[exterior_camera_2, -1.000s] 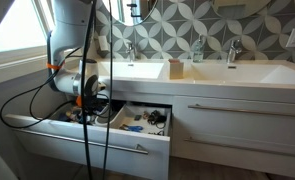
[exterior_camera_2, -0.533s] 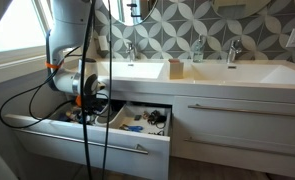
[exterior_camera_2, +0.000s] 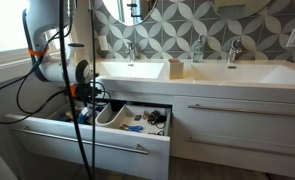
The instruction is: Remove a piece of tissue from the left side of the drawer and put it on the counter
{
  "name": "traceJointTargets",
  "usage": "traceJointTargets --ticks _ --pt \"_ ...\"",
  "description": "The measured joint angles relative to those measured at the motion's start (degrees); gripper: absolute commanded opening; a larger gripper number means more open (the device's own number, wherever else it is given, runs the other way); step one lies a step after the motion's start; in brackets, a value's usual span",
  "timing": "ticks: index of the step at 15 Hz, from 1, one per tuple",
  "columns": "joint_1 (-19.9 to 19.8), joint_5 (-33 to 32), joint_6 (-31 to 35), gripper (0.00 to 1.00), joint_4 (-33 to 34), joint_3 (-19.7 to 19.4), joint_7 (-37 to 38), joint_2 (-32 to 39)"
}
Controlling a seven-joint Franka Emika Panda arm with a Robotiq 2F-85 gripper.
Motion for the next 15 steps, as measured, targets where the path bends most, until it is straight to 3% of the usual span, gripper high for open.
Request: traceJointTargets --ticks 6,11,15 --pt "0.8 3.0 -4.0 0.00 -6.3 0.7 1.3 -9.6" --pt "3.3 6.9 -6.9 0.00 -14.1 -0.2 7.7 -23.5" --pt "3.5 -2.0 -11.6 0.00 -19.5 -2.5 22.4 -36.3"
